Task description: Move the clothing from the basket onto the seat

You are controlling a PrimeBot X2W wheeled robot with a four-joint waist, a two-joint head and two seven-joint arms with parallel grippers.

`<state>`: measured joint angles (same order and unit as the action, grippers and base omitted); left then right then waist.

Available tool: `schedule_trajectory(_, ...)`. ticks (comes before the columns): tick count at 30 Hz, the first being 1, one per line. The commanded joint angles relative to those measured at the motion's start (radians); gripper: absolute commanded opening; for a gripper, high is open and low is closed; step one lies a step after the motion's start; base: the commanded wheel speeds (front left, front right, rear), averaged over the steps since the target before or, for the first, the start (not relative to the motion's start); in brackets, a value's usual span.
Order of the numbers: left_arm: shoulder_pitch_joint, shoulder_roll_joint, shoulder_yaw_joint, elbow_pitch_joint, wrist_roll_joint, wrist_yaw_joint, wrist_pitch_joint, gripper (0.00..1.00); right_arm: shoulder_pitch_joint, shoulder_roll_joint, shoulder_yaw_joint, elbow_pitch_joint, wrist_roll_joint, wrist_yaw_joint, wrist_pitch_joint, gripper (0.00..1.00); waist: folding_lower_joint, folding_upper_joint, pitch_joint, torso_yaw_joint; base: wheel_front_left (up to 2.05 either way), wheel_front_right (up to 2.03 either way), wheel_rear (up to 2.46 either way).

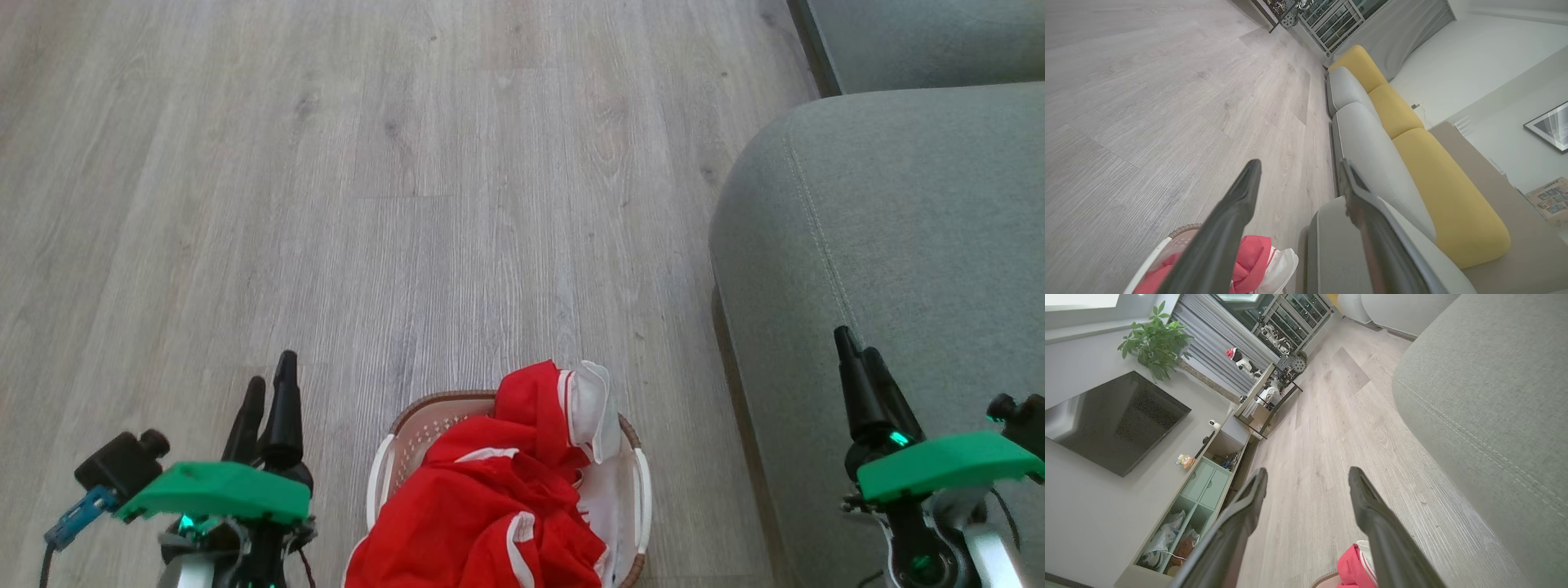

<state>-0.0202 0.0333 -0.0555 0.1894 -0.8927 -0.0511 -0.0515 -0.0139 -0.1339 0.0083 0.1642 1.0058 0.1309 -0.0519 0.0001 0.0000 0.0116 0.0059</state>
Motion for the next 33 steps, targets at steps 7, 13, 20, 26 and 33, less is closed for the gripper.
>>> schedule_trajectory(7, -0.058, 0.019, -0.014, -0.053, 0.126, 0.027, -0.034, 1.00, -0.059, -0.036, 0.026, -0.058, -0.116, 0.000, -0.032, 1.00, 0.0000, 0.0000, 0.001, 0.002, 0.00, 0.00, 0.00)
schedule_trajectory(13, -0.062, 0.023, -0.028, -0.057, 0.191, 0.040, -0.049, 1.00, -0.061, -0.043, 0.037, -0.070, -0.175, 0.000, -0.047, 1.00, 0.0000, 0.0000, 0.001, 0.002, 0.00, 0.00, 0.00)
schedule_trajectory(20, -0.068, 0.029, -0.051, -0.068, 0.291, 0.062, -0.072, 1.00, -0.063, -0.054, 0.053, -0.086, -0.265, 0.000, -0.071, 1.00, 0.0000, 0.0000, 0.002, 0.003, 0.00, 0.00, 0.00)
schedule_trajectory(26, -0.073, 0.032, -0.068, -0.077, 0.364, 0.075, -0.090, 1.00, -0.065, -0.062, 0.063, -0.097, -0.331, 0.000, -0.088, 1.00, 0.0000, 0.0000, 0.003, 0.004, 0.00, 0.00, 0.00)
schedule_trajectory(33, -0.076, 0.036, -0.085, -0.087, 0.447, 0.089, -0.110, 1.00, -0.066, -0.069, 0.068, -0.110, -0.404, 0.000, -0.109, 1.00, 0.0000, 0.0000, 0.004, 0.004, 0.00, 0.00, 0.00)
